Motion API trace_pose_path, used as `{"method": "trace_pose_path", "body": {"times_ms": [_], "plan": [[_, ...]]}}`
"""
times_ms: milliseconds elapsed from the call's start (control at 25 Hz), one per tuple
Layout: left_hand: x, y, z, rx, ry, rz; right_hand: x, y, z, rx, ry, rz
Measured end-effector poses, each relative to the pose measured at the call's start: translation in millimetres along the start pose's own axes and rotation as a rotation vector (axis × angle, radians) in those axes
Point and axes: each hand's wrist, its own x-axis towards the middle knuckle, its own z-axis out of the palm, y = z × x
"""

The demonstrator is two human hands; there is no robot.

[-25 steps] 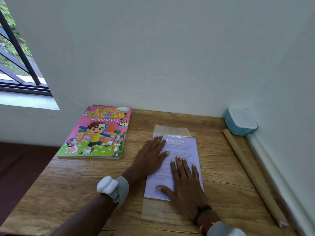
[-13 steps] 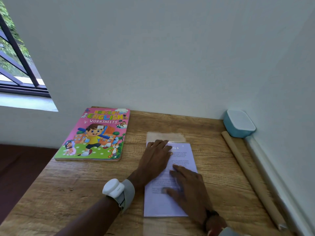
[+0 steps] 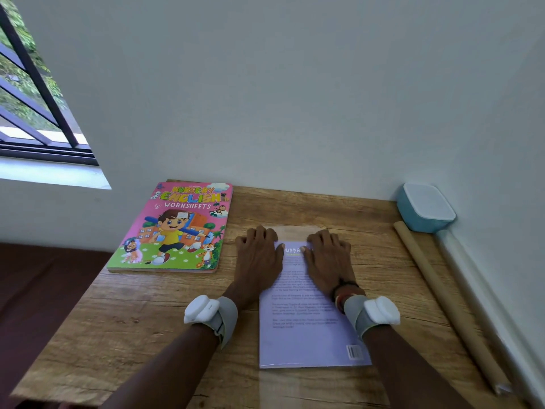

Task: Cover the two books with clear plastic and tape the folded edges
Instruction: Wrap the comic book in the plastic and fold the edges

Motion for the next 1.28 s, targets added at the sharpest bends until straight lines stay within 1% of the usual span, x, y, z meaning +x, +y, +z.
{"method": "trace_pose_path", "body": {"times_ms": [120, 200, 280, 360, 480, 560, 680, 760, 840, 960, 1040, 1120, 1200, 1280], "plan": [[-1.3, -12.5, -0.5, -0.016, 0.009, -0.092, 0.5, 6.2, 3.9, -0.08, 0.032, 0.081], [-0.8, -13.9, -1.7, -0.129, 0.011, -0.185, -0.5, 5.0, 4.7, -0.081, 0.045, 0.1], [0.9, -7.8, -2.9, -0.31, 0.008, -0.289, -2.5, 5.1, 3.7, -0.061, 0.059, 0.097], [2.1, -0.7, -7.1, -0.472, 0.036, -0.361, -4.2, 3.4, 1.8, -0.01, 0.07, 0.077], [11.5, 2.9, -19.0, -0.743, 0.056, -0.451, -3.0, -4.0, -3.5, 0.154, 0.036, 0.073], [17.4, 0.6, -24.8, -0.845, 0.091, -0.463, 3.6, -11.1, -10.6, 0.259, -0.008, 0.055], [18.4, -1.0, -32.9, -0.867, 0.181, -0.319, 20.3, -19.5, -23.7, 0.362, -0.08, 0.023], [20.0, -1.6, -34.2, -0.89, 0.19, -0.256, 34.7, -17.8, -30.6, 0.43, -0.117, 0.016], [22.3, -3.0, -34.9, -0.906, 0.12, -0.289, 47.2, -10.7, -35.5, 0.513, -0.185, 0.002], [26.3, -8.9, -35.6, -0.901, -0.085, -0.372, 59.1, 2.3, -42.2, 0.599, -0.306, -0.021], [27.9, -11.4, -39.0, -0.875, -0.171, -0.367, 61.4, 8.6, -43.3, 0.637, -0.392, -0.013], [29.1, -11.8, -40.6, -0.849, -0.173, -0.369, 61.0, 13.8, -41.7, 0.581, -0.47, -0.008], [28.6, -13.4, -38.3, -0.862, -0.15, -0.408, 60.0, 20.9, -39.6, 0.526, -0.516, -0.004], [25.8, -16.4, -34.0, -0.882, -0.16, -0.458, 61.1, 28.7, -42.0, 0.514, -0.544, 0.009]]}}
